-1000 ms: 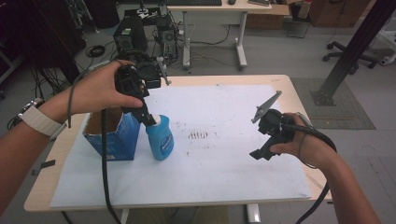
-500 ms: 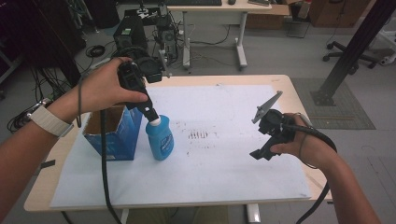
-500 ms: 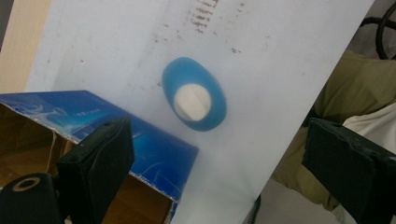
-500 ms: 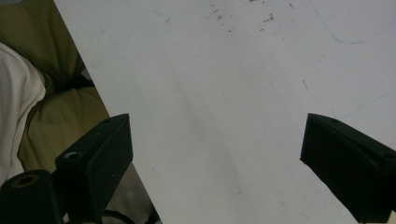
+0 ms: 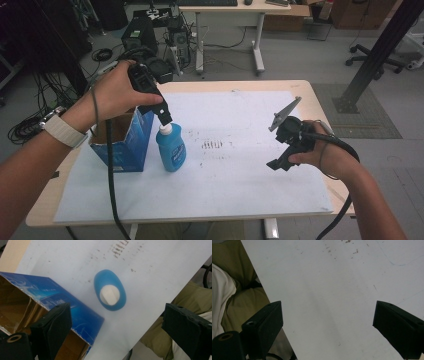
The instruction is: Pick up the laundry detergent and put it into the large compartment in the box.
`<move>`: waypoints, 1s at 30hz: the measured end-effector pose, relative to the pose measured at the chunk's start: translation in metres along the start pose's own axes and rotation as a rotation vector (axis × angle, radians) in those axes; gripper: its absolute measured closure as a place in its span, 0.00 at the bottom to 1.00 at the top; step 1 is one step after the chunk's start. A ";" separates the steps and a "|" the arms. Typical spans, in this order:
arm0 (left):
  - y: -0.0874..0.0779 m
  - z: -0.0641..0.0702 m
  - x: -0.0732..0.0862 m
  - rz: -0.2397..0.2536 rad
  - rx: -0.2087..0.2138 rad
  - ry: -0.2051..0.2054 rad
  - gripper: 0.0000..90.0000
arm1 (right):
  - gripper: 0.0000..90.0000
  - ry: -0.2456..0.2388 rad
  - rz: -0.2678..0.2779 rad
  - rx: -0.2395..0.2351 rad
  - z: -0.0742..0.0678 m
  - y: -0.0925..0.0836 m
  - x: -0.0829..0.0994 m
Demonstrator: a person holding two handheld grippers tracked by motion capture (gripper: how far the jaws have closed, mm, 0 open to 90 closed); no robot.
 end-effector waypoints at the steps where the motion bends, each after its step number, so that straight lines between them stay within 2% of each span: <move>1: 0.000 -0.001 0.000 -0.003 -0.006 -0.007 0.11 | 0.10 0.000 0.000 0.000 0.000 0.000 0.000; 9: 0.002 -0.007 0.000 -0.018 -0.047 -0.073 0.11 | 0.10 0.004 -0.002 0.001 0.001 0.000 0.001; 16: 0.003 -0.010 -0.002 -0.014 -0.058 -0.150 0.11 | 0.10 -0.001 -0.002 -0.001 0.001 0.001 0.001; 30: 0.011 -0.015 -0.005 -0.009 -0.070 -0.212 0.11 | 0.10 -0.006 -0.001 -0.001 0.002 0.001 0.001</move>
Point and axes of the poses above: each handheld gripper's, and its own axes: y roughly forward along the jaws, x roughly out of its underside, z roughly to its right, the point moved 5 cm from there along y, roughly forward along the jaws, and after that the axes turned 12 degrees about z, right-handed, at the moved point
